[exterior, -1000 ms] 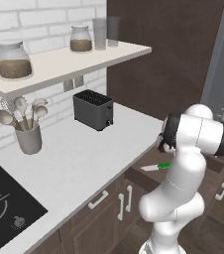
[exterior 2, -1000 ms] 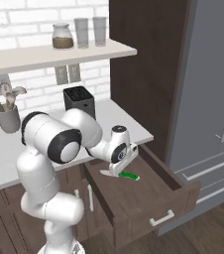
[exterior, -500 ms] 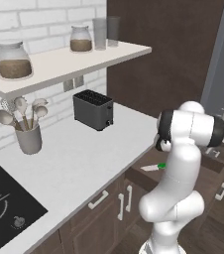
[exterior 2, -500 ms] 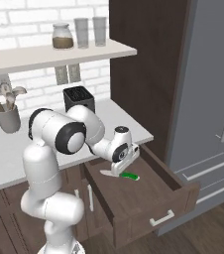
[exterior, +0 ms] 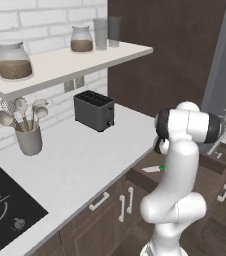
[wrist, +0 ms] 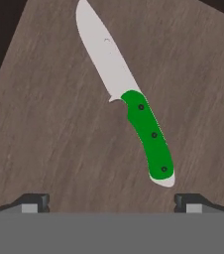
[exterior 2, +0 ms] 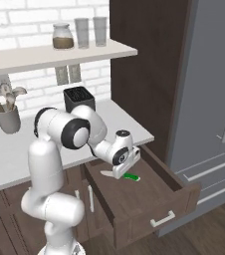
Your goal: Pick up the knife from the drawer and place it on the cutting board. Then place the meat from the plate to the cutting board.
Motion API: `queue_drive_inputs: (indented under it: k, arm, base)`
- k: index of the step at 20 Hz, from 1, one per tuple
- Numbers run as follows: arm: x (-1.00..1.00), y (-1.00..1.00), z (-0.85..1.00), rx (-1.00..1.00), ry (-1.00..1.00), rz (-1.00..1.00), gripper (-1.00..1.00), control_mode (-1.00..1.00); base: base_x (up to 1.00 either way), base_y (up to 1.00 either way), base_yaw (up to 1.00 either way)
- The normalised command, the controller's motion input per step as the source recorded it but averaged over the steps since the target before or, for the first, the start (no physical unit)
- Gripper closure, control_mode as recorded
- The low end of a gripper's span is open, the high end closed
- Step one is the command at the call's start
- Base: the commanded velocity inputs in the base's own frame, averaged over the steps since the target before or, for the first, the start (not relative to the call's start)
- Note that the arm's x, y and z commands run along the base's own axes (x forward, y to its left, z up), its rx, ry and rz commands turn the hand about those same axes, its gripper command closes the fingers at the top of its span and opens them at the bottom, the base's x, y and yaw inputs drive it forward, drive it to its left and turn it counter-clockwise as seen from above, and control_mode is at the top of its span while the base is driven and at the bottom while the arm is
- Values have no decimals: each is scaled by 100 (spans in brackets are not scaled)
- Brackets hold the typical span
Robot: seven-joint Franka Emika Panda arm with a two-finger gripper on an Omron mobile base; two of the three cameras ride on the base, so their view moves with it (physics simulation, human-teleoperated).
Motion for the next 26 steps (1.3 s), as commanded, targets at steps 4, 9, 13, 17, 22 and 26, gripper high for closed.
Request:
queue_drive_inputs:
  k: [4,9,13,17,22,26]
  arm:
    - [28,0,-17,0,0,0,-100,-100]
    - [13,-14,-14,1,0,0,-100,-100]
    - [24,-30,-18,5,0,0,-100,-100]
    - [26,-17,-19,4,2,0,-100,-100]
    - [15,-1,-27,3,4,0,-100,-100]
    - [11,0,-37,3,7,0,-100,-100]
  base:
    - [0,0,0]
    - [0,0,0]
    - [0,0,0]
    - [0,0,0]
    - [0,0,0]
    - [0,0,0]
